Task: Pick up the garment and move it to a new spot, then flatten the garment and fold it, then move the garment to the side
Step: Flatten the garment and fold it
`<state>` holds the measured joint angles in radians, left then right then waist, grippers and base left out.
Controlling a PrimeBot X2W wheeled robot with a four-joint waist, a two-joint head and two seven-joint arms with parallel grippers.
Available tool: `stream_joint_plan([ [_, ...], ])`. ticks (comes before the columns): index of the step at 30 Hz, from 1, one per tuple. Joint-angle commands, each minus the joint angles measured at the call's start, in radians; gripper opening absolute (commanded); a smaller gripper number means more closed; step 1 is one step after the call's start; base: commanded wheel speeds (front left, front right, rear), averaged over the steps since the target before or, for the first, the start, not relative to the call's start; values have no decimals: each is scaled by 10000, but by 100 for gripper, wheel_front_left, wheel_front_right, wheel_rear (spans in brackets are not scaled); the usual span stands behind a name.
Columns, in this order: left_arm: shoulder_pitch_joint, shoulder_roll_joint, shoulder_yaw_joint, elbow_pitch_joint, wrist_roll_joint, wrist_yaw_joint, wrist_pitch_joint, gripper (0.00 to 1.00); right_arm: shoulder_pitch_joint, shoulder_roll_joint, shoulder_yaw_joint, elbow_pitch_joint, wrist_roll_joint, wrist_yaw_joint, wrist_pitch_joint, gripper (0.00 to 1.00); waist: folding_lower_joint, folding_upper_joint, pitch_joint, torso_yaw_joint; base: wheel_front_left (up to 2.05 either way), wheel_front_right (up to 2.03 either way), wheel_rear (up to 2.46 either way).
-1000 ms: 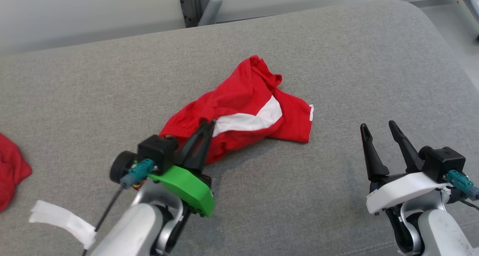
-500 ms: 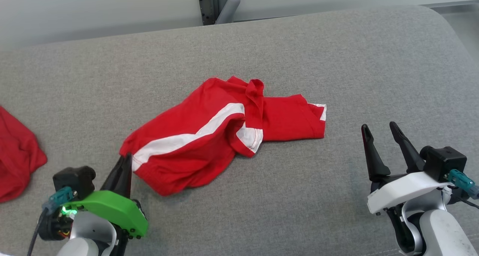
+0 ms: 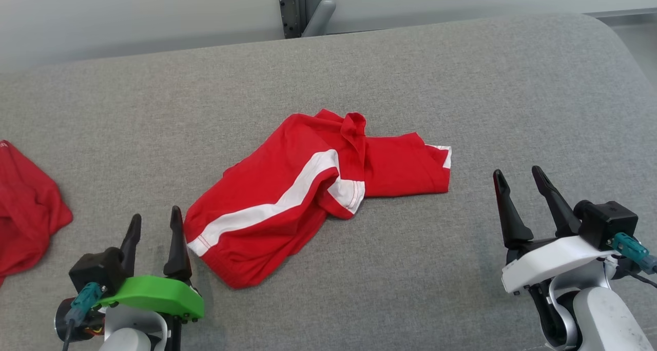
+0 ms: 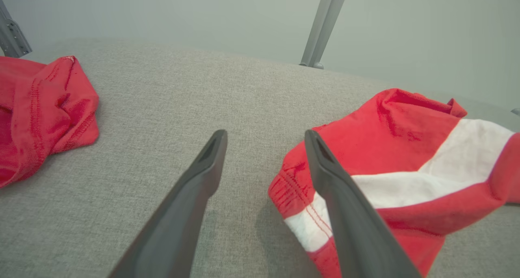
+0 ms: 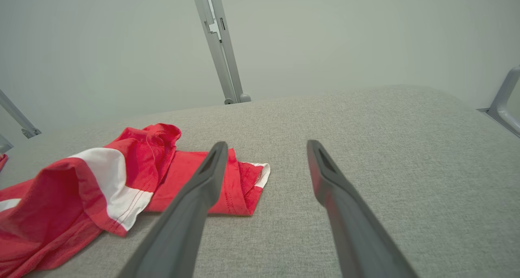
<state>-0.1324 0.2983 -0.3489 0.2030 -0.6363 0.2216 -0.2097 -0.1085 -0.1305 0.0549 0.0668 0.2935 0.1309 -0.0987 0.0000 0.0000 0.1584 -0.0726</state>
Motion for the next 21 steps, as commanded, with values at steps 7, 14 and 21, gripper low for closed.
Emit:
stream_joint_plan([
  [7, 46, -6, 684, -1003, 966, 187, -522, 100, 205, -65, 37, -87, -246, -3, -47, 100, 0, 0, -420, 180, 0, 0, 0],
  [14, 655, 197, 622, -1661, 1520, 310, -528, 100, 521, -104, 170, -181, -383, -3, 65, 100, 0, 0, -910, 252, 0, 0, 0],
  [21, 1525, 269, 262, -2296, 1593, 544, -4, 100, 911, -4, 141, -446, -524, -3, 60, 100, 0, 0, -1256, 298, 0, 0, 0],
])
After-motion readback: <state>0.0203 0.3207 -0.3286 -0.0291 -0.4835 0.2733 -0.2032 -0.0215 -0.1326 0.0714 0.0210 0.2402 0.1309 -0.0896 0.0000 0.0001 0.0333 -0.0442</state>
